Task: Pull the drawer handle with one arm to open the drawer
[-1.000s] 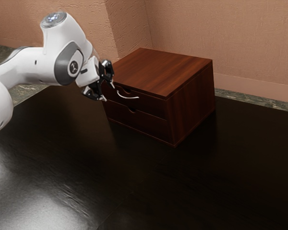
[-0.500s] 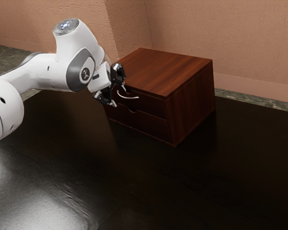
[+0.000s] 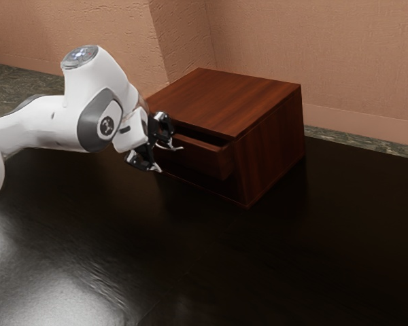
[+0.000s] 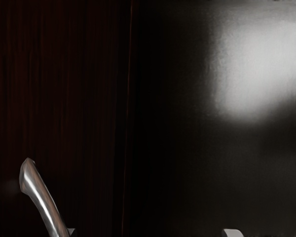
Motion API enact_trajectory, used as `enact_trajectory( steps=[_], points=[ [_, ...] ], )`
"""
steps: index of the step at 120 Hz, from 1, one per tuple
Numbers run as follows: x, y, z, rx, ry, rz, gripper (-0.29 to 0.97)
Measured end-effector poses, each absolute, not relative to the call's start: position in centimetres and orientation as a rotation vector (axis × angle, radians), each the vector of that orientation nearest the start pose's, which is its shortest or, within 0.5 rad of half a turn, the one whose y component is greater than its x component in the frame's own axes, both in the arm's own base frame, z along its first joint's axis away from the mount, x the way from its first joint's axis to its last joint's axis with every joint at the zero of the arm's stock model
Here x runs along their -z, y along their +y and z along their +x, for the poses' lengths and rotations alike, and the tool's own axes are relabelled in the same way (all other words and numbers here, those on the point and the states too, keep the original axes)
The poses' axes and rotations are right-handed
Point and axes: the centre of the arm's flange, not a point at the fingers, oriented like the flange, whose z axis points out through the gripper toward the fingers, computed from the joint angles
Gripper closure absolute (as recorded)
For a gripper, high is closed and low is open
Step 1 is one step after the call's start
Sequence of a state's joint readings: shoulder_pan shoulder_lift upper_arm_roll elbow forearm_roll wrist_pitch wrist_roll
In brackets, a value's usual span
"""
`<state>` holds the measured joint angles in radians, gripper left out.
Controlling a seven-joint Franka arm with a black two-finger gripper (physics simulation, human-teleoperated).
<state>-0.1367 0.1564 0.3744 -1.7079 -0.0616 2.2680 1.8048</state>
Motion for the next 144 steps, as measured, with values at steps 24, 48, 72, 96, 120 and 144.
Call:
enact_trajectory(
  steps=[24, 48, 72, 96, 120, 144],
  points=[
    [-55.3, 14.2, 57.5, 0.342, 1.949, -1.999, 0.44],
    [-54.8, 14.8, 51.5, 0.388, 1.959, -2.029, 0.38],
    [-59.2, 8.4, 47.2, 0.524, 2.056, -1.853, 0.39],
    [-68.8, 9.7, 45.9, 0.445, 1.926, -1.827, 0.25],
    [-69.7, 10.0, 47.5, 0.34, 1.688, -2.199, 0.09],
    [-68.2, 7.9, 47.7, 0.256, 1.387, -2.556, 0.03]
  ],
)
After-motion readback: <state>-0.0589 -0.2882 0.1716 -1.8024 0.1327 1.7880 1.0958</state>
